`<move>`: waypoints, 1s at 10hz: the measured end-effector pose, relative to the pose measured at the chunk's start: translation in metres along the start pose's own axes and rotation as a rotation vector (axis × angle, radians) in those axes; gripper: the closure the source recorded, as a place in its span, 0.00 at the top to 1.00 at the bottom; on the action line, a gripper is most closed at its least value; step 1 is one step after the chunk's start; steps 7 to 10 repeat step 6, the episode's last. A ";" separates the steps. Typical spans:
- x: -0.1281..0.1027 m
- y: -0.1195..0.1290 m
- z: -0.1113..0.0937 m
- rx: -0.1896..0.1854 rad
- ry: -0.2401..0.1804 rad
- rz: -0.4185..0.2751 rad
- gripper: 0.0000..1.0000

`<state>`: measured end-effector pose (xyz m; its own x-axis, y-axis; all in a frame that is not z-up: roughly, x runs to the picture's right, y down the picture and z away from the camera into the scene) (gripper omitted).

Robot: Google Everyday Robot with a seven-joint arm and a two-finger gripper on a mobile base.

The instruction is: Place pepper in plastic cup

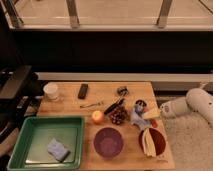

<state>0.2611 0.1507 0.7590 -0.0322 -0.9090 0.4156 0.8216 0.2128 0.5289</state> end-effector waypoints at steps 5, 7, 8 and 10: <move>0.037 -0.014 -0.040 -0.154 0.153 0.003 0.62; 0.036 -0.014 -0.040 -0.154 0.152 0.004 0.62; 0.036 -0.014 -0.040 -0.154 0.152 0.004 0.62; 0.036 -0.014 -0.040 -0.154 0.152 0.004 0.62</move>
